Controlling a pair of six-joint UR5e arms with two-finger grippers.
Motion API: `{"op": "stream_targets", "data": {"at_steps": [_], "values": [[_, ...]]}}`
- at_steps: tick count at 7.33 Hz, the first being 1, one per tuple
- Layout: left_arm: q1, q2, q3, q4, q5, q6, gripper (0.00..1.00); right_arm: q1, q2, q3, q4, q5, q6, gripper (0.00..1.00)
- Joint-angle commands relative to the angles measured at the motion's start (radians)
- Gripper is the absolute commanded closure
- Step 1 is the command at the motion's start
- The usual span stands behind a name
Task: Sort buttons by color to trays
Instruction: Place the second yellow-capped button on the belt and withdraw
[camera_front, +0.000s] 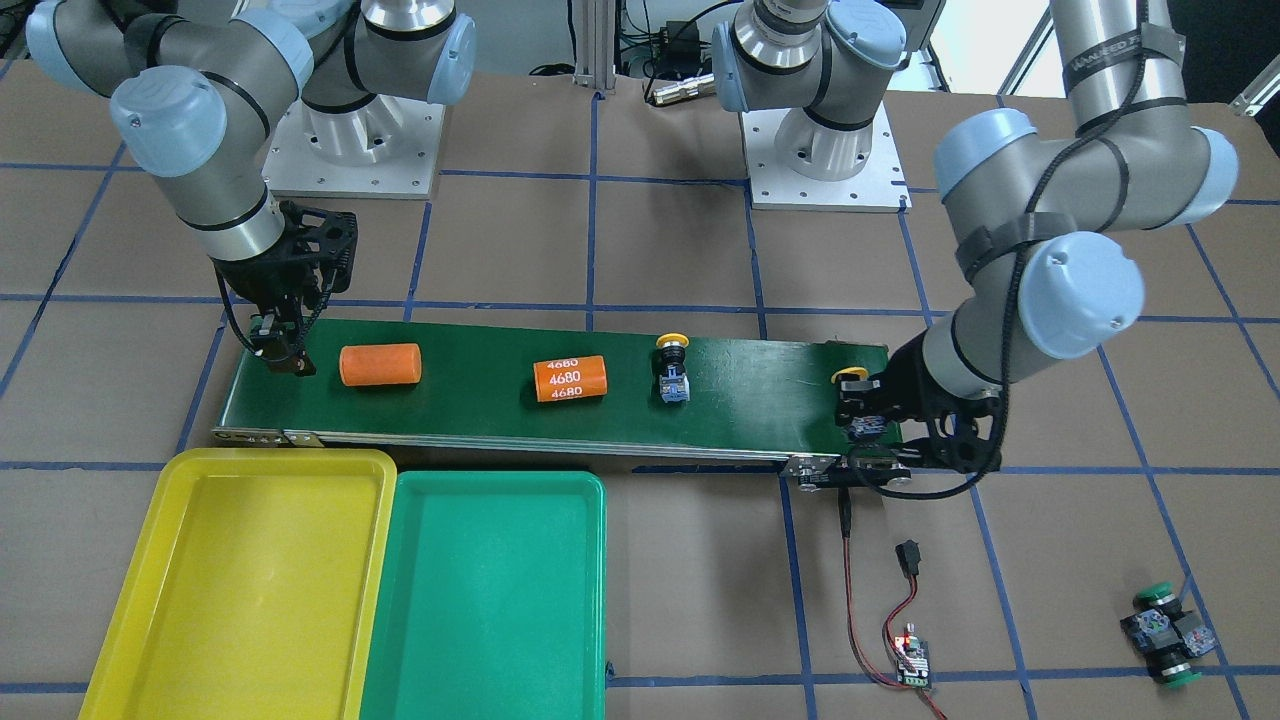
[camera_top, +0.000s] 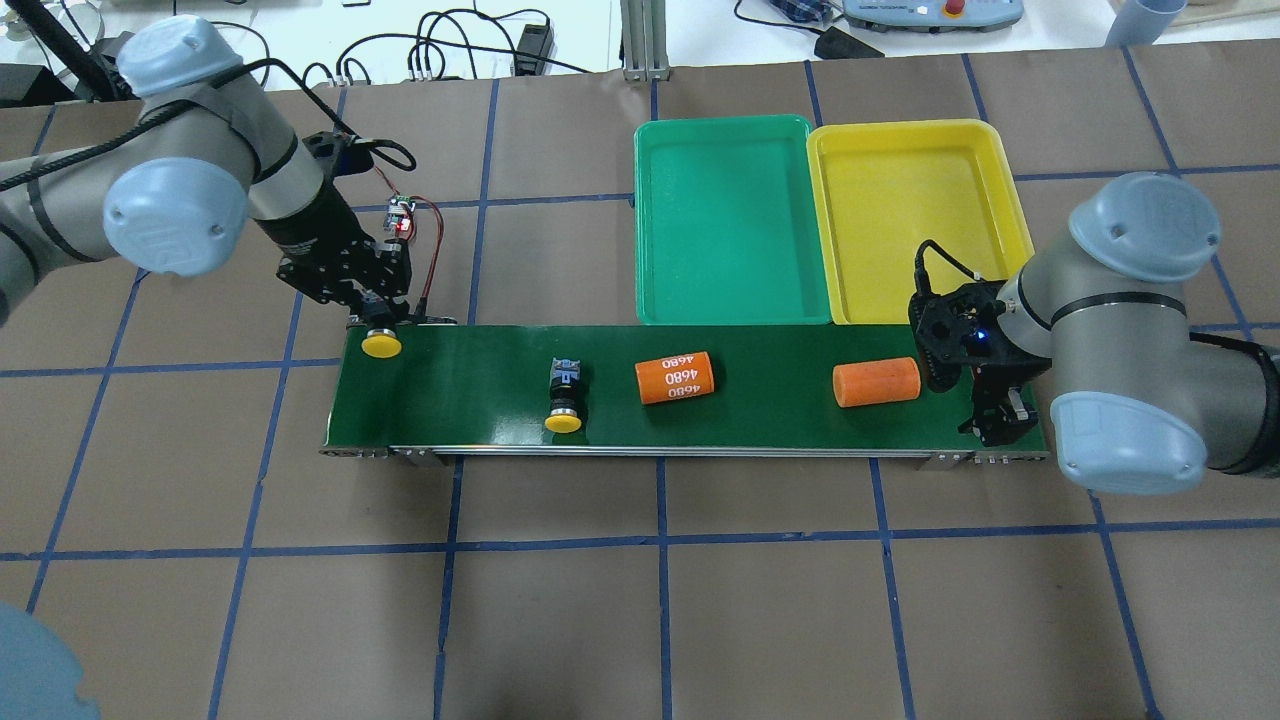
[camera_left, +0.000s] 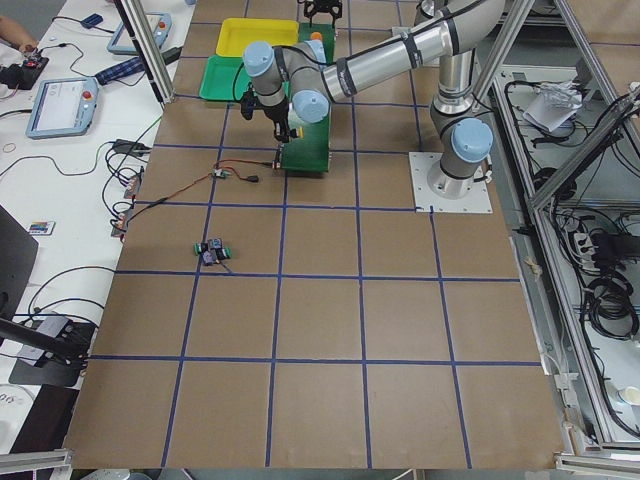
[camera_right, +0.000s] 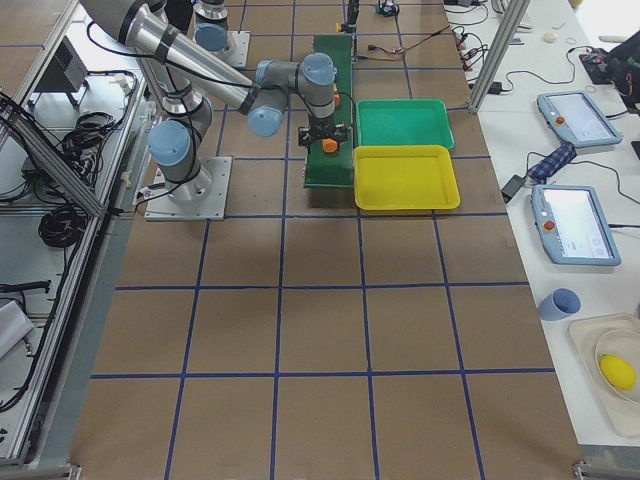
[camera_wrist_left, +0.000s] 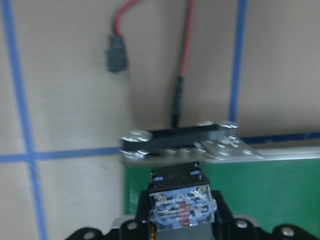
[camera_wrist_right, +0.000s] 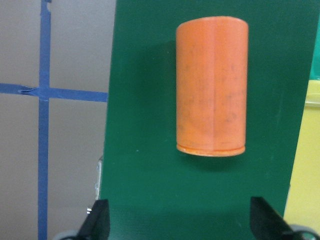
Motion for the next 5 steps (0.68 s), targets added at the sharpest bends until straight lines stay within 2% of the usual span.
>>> {"op": "stream_targets", "data": {"at_steps": [1, 3, 4, 5], "values": [[-0.133, 0.017, -0.054, 0.008, 0.0, -0.13, 1.0, 0.0, 0.0, 0.001, 0.0, 0.0, 0.0, 0.0], [-0.183, -0.01, -0.068, 0.061, 0.006, -0.132, 1.0, 0.0, 0.0, -0.001, 0.0, 0.0, 0.0, 0.0], [-0.186, -0.023, -0.08, 0.11, 0.008, -0.135, 0.7, 0.0, 0.0, 0.001, 0.0, 0.0, 0.0, 0.0], [-0.185, -0.03, -0.094, 0.146, 0.011, -0.123, 0.01, 0.0, 0.0, -0.001, 0.0, 0.0, 0.0, 0.0]]}}
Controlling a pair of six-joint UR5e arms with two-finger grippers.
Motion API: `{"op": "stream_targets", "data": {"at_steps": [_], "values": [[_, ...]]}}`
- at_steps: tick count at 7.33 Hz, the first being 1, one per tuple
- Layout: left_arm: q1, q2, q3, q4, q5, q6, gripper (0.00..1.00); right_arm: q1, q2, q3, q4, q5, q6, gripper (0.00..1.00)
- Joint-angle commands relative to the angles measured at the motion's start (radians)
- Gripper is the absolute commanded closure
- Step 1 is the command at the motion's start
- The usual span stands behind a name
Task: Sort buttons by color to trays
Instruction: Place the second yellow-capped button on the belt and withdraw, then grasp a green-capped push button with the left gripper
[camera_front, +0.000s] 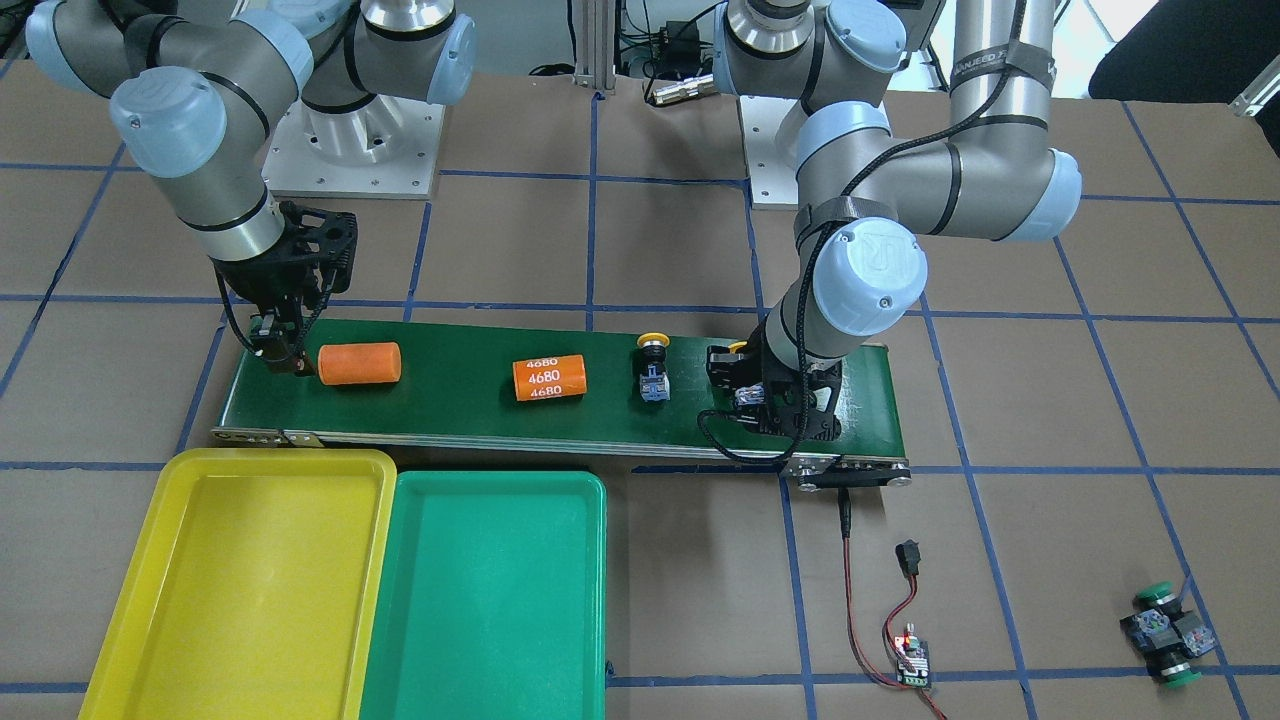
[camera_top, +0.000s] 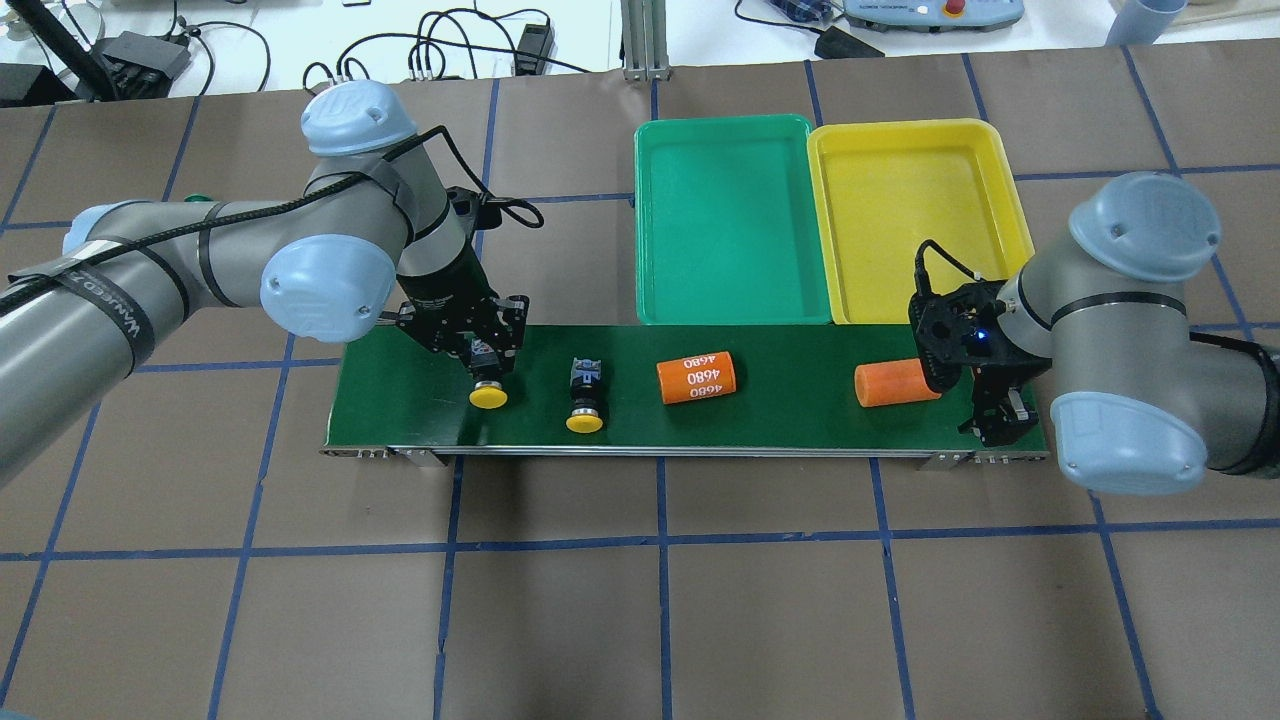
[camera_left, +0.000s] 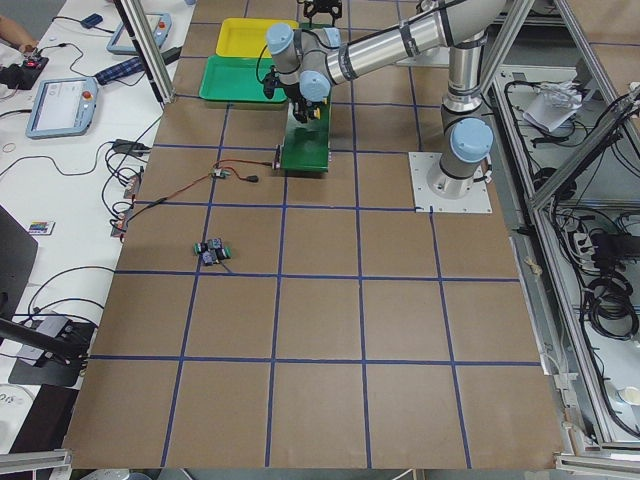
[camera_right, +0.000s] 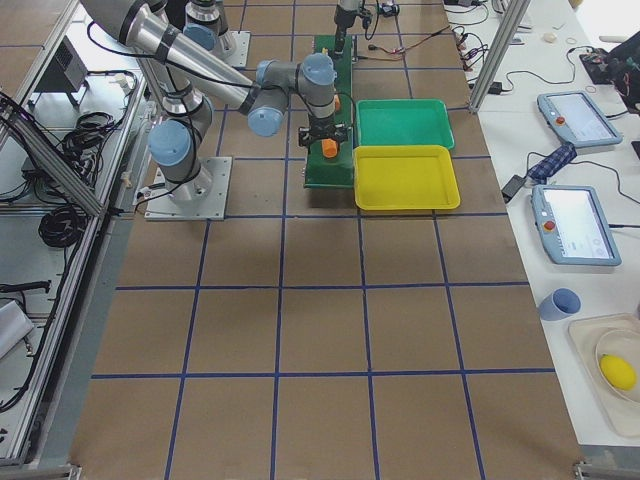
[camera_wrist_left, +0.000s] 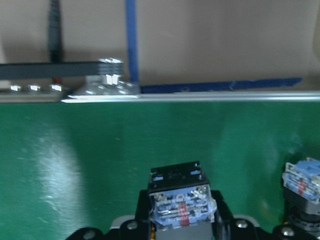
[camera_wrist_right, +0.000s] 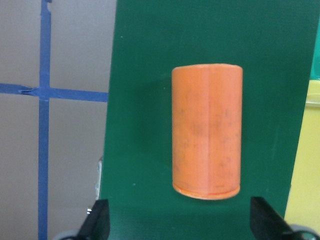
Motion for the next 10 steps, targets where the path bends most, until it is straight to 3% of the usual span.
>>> {"op": "stream_targets", "data": {"at_steps": [1, 2, 3, 4, 5, 7, 9, 10], "values": [[0.001, 0.015, -0.007, 0.081, 0.005, 0.008, 0.0, 0.0, 0.0, -0.001, 0.0, 0.0, 0.0, 0.0], [0.017, 0.039, 0.027, 0.025, 0.008, 0.0, 0.0, 0.0, 0.0, 0.001, 0.0, 0.0, 0.0, 0.0], [0.103, 0.035, 0.123, -0.126, 0.092, 0.009, 0.0, 0.0, 0.0, 0.001, 0.0, -0.002, 0.0, 0.0], [0.239, -0.002, 0.218, -0.214, 0.112, 0.011, 0.0, 0.0, 0.0, 0.001, 0.0, -0.002, 0.0, 0.0], [0.322, -0.034, 0.283, -0.224, 0.117, 0.07, 0.0, 0.0, 0.0, 0.001, 0.0, -0.002, 0.0, 0.0], [0.477, -0.147, 0.364, -0.108, 0.117, 0.235, 0.0, 0.0, 0.0, 0.001, 0.0, -0.002, 0.0, 0.0], [0.521, -0.351, 0.546, 0.006, 0.117, 0.294, 0.0, 0.0, 0.0, 0.001, 0.0, -0.002, 0.0, 0.0], [0.524, -0.428, 0.659, 0.003, 0.119, 0.3, 0.0, 0.0, 0.0, 0.001, 0.0, -0.002, 0.0, 0.0]]}}
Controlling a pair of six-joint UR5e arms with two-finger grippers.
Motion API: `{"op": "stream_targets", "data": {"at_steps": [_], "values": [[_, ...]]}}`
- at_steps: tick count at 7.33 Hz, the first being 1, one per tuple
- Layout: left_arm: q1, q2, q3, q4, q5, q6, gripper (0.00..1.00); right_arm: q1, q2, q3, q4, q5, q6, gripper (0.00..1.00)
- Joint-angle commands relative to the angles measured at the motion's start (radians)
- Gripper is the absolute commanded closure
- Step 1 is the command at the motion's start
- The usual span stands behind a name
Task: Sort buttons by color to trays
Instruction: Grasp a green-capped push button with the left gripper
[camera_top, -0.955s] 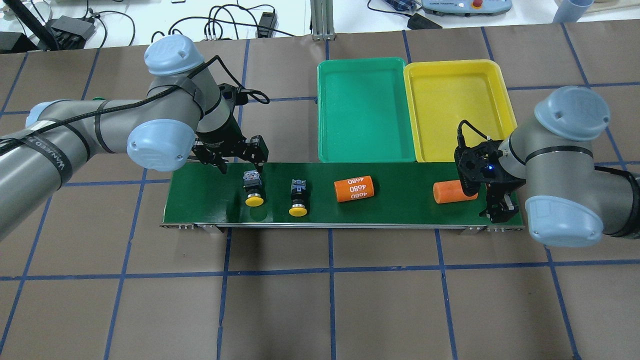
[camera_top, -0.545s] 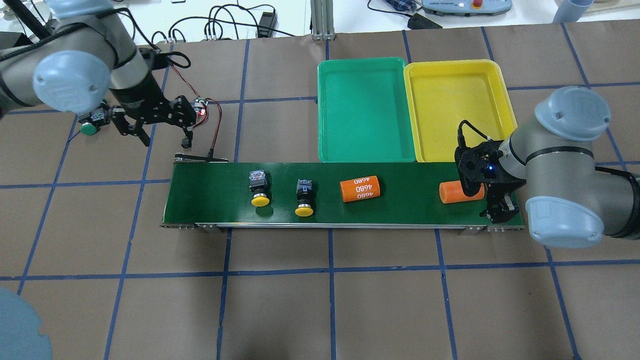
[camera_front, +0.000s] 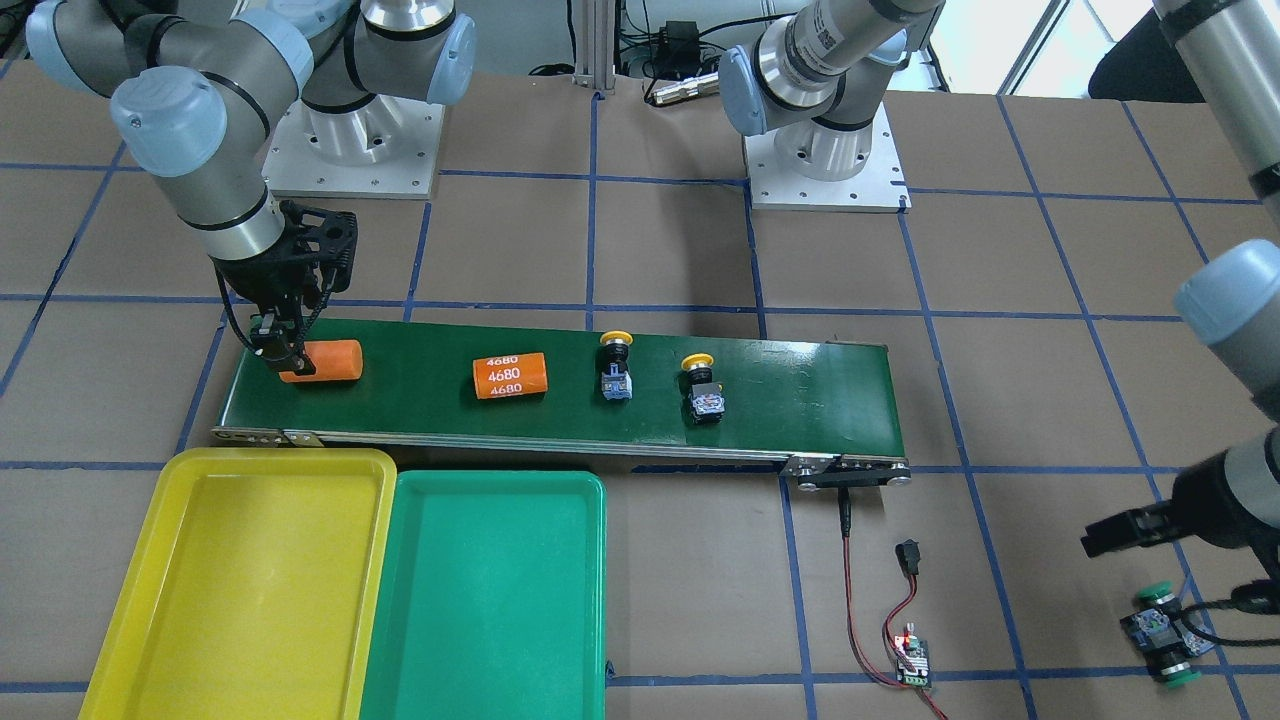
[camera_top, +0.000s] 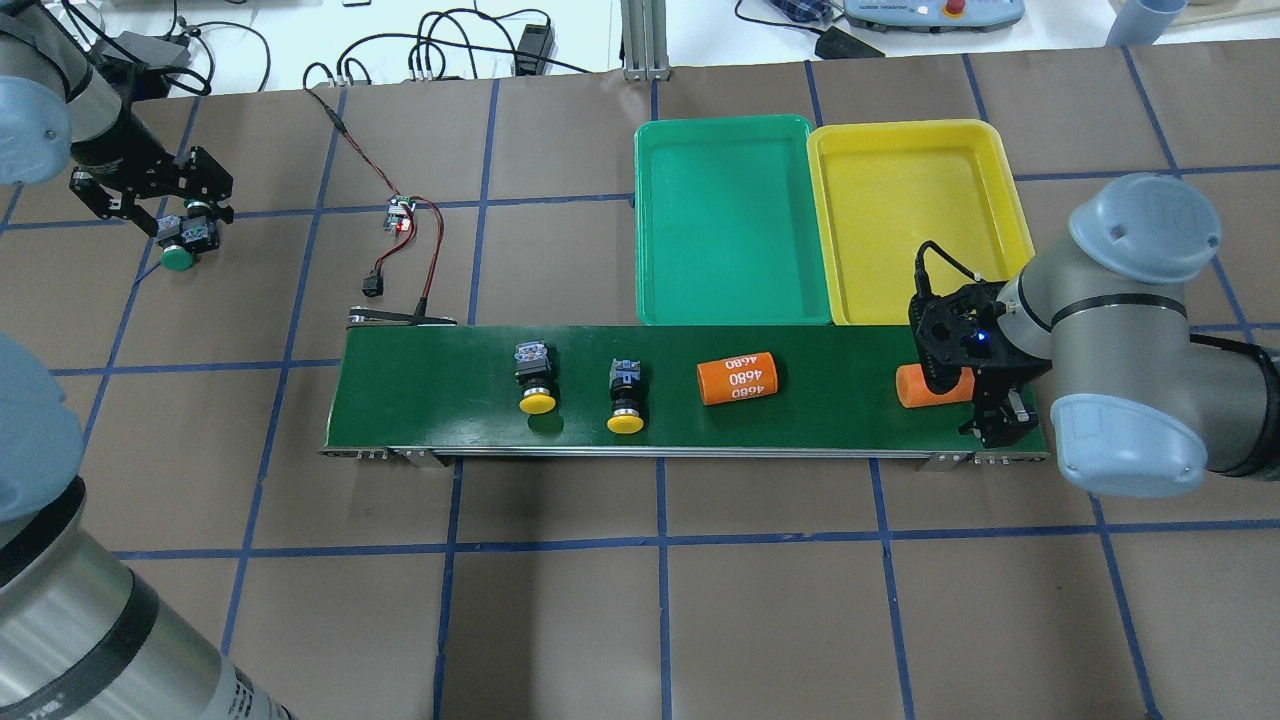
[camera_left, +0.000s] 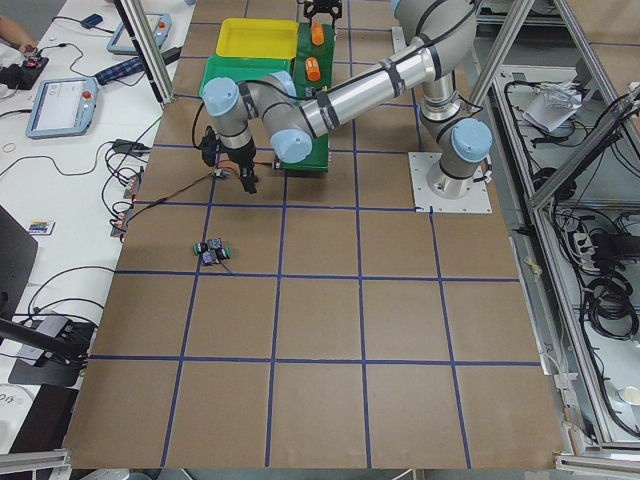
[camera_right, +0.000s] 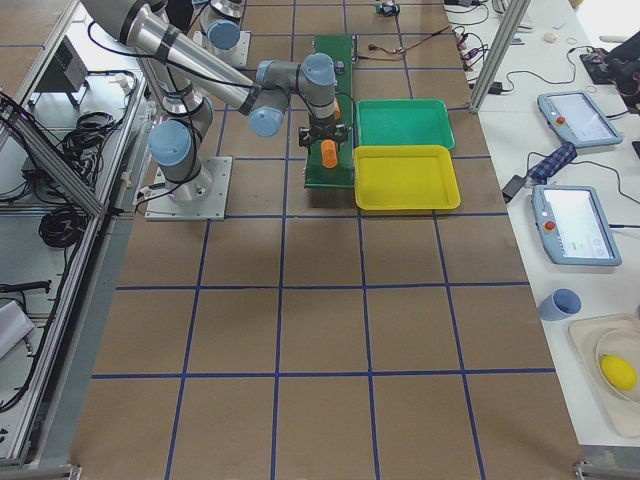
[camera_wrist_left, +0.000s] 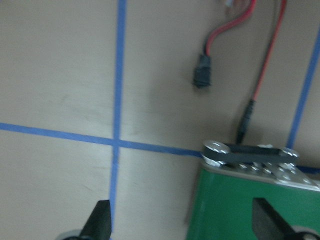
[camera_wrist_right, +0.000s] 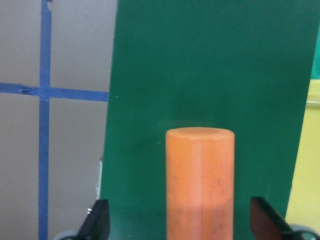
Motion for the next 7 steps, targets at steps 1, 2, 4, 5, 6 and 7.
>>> {"op": "stream_targets", "data": {"at_steps": [1, 2, 4, 5, 6, 7], "values": [[0.016, -0.165, 0.22, 0.008, 0.001, 0.025, 0.0, 0.0, 0.0, 0.0, 0.0, 0.0, 0.0, 0.0], [0.016, -0.22, 0.27, 0.008, 0.0, 0.025, 0.0, 0.0, 0.0, 0.0, 0.0, 0.0, 0.0, 0.0], [0.016, -0.297, 0.333, 0.023, 0.0, 0.053, 0.0, 0.0, 0.0, 0.0, 0.0, 0.0, 0.0, 0.0], [0.018, -0.337, 0.374, 0.027, 0.001, 0.12, 0.0, 0.0, 0.0, 0.0, 0.0, 0.0, 0.0, 0.0], [0.033, -0.362, 0.406, 0.024, 0.0, 0.131, 0.0, 0.0, 0.0, 0.0, 0.0, 0.002, 0.0, 0.0], [0.048, -0.382, 0.404, 0.017, -0.011, 0.133, 0.0, 0.0, 0.0, 0.0, 0.0, 0.0, 0.0, 0.0]]}}
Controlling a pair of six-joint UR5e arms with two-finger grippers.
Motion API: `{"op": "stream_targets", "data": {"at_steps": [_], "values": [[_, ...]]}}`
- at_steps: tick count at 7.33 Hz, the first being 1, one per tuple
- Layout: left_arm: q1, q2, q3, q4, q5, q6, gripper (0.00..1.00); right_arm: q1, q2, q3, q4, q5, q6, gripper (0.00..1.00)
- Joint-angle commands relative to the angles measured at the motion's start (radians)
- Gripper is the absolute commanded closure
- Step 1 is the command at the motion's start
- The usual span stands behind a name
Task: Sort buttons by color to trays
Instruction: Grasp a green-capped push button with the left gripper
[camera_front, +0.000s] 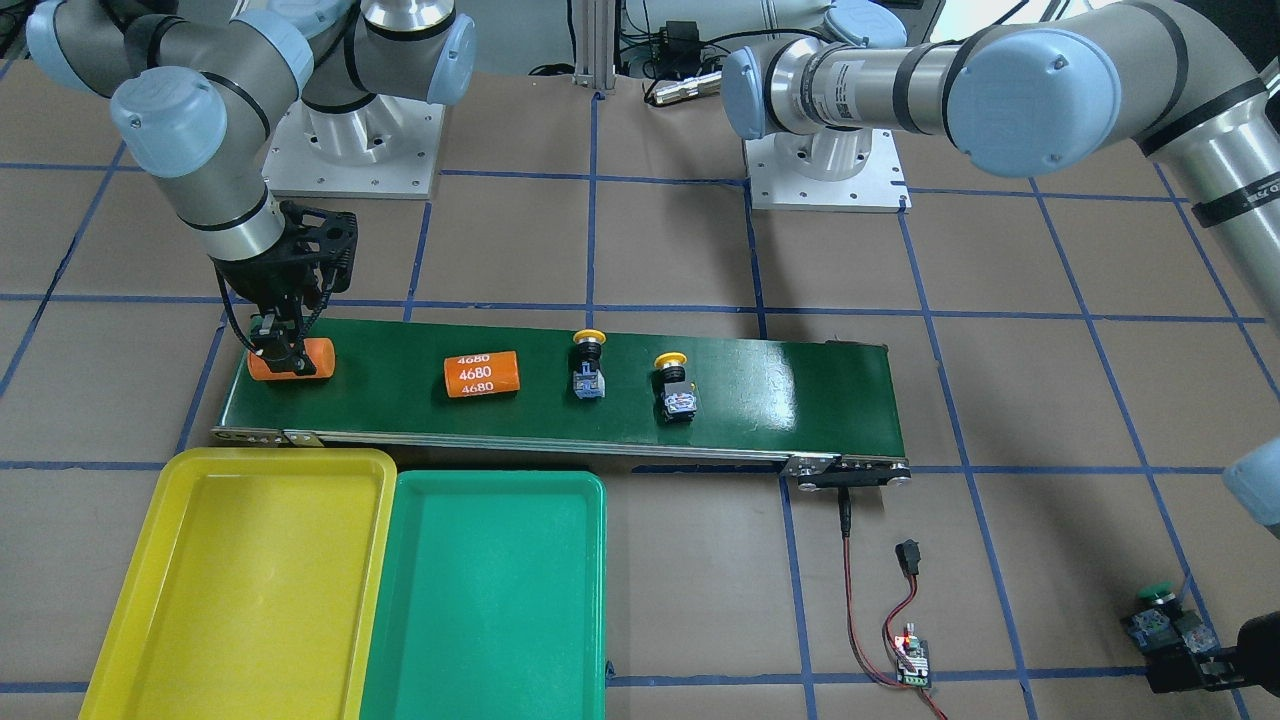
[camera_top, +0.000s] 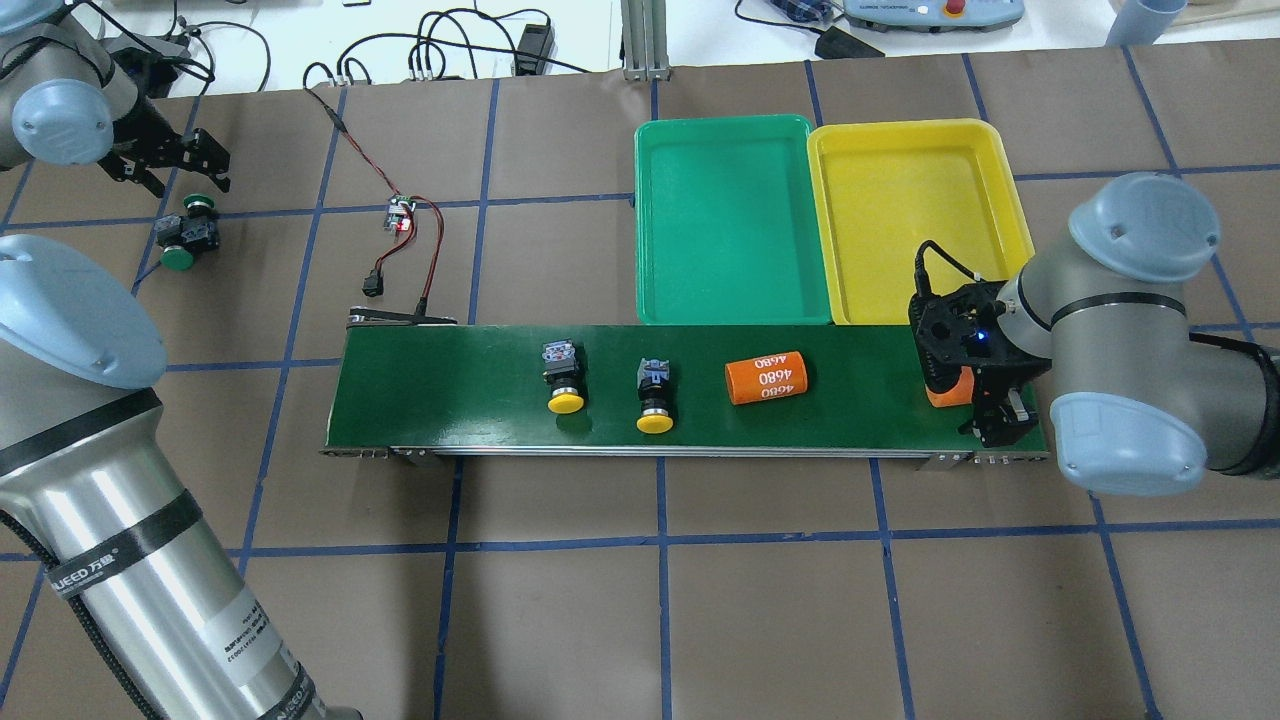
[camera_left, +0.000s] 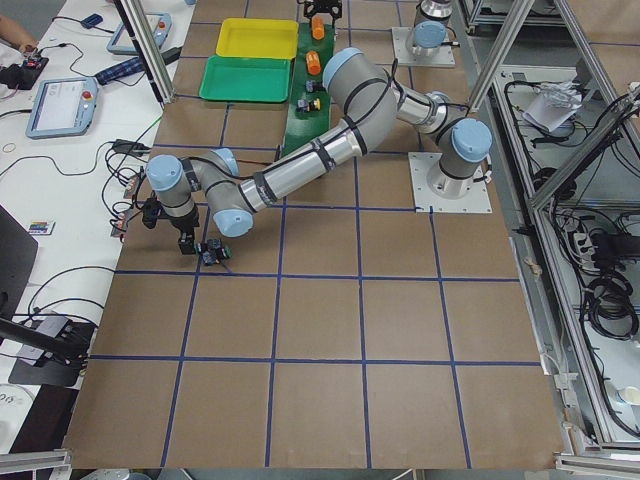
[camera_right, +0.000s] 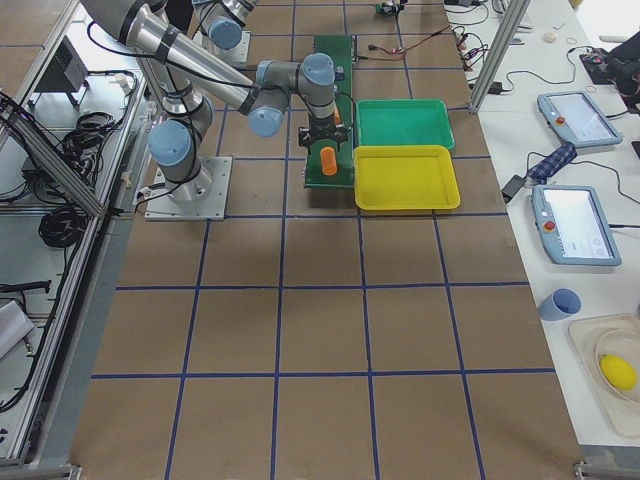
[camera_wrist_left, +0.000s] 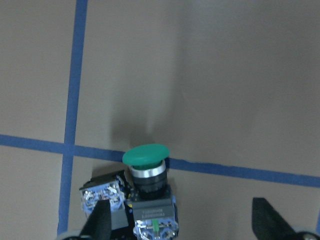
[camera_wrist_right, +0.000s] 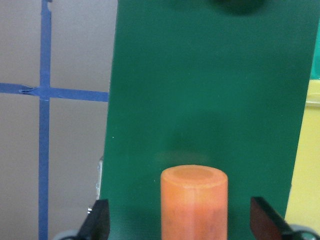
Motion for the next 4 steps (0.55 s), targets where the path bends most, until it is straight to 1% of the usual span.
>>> {"op": "stream_targets", "data": {"at_steps": [1, 3, 4], "values": [[0.017, -0.043, 0.014, -0.016, -0.009, 0.016, 0.0, 0.0, 0.0, 0.0, 0.0, -0.001, 0.0, 0.0], [0.013, -0.034, -0.008, -0.046, -0.007, 0.016, 0.0, 0.0, 0.0, 0.0, 0.0, -0.001, 0.0, 0.0], [0.005, -0.022, -0.02, -0.066, -0.007, 0.016, 0.47, 0.0, 0.0, 0.0, 0.0, 0.001, 0.0, 0.0]]}}
